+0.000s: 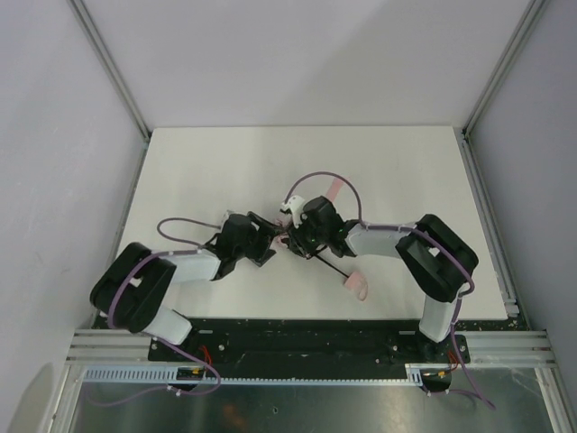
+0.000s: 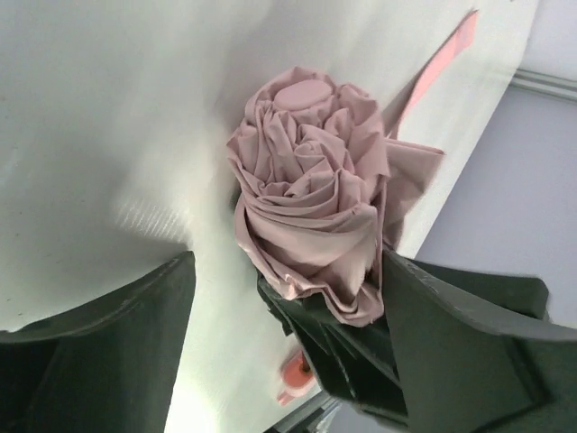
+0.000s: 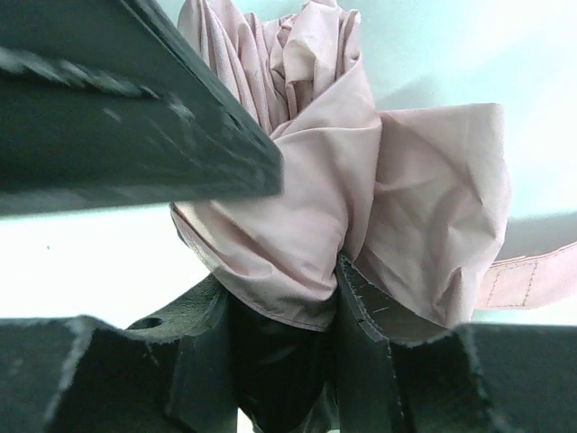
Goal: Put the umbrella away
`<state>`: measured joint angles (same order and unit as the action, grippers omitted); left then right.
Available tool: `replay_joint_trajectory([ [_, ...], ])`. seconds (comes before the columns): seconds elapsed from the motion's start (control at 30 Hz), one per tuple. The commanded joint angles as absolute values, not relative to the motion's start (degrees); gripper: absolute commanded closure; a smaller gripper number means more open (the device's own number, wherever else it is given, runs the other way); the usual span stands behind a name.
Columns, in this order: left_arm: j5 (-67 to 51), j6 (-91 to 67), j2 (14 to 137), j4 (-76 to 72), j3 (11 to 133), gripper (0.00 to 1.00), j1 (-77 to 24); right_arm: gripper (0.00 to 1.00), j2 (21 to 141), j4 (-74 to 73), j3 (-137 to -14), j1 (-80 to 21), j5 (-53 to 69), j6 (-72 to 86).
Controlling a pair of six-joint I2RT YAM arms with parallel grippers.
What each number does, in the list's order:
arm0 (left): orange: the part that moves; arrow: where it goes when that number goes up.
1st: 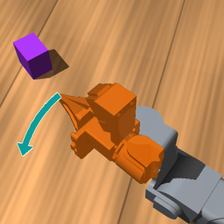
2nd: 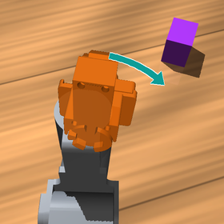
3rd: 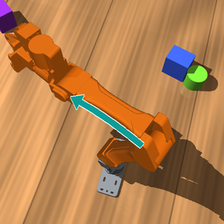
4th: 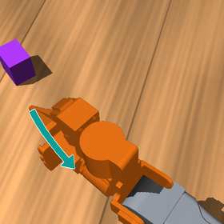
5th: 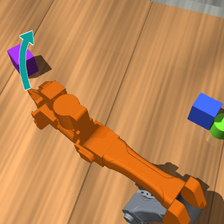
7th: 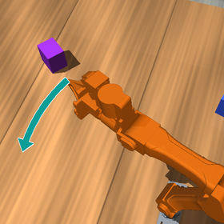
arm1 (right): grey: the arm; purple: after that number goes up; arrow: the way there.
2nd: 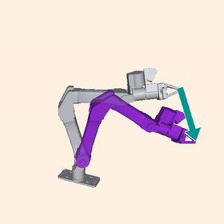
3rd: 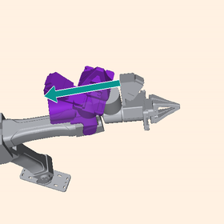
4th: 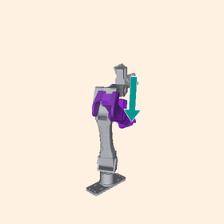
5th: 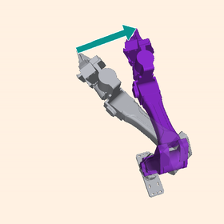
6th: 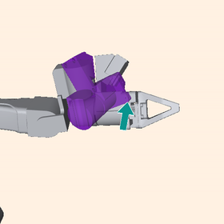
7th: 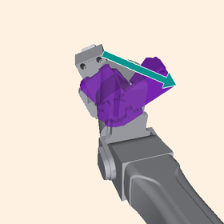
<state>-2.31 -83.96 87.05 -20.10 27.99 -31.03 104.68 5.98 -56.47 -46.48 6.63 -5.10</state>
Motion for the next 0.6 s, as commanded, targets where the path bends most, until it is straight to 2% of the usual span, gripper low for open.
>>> replay_joint_trajectory([
  [0.0, -3.24, -78.23, 81.03, -16.82, 26.28, 0.08, -29.19, 1.0, 108.95, -5.64, -52.04, -41.9, 22.23, -1.7],
  [0.13, -4.71, -77.94, 78.39, -17.22, 25.0, 0.01, -28.93, 1.0, 109.52, -3.68, -52.11, -38.45, 31.78, 0.47],
  [0.37, -6.93, -77.75, 81.76, -18.99, 25.65, 0.01, -29.06, 1.0, 115.69, -2.72, -54.53, -33.19, 46.02, 6.29],
  [0.57, -9.11, -78.19, 88.82, -20.25, 28.61, 0.01, -30.71, 1.0, 120.96, -3.87, -57.97, -30.43, 52.08, 10.42],
])
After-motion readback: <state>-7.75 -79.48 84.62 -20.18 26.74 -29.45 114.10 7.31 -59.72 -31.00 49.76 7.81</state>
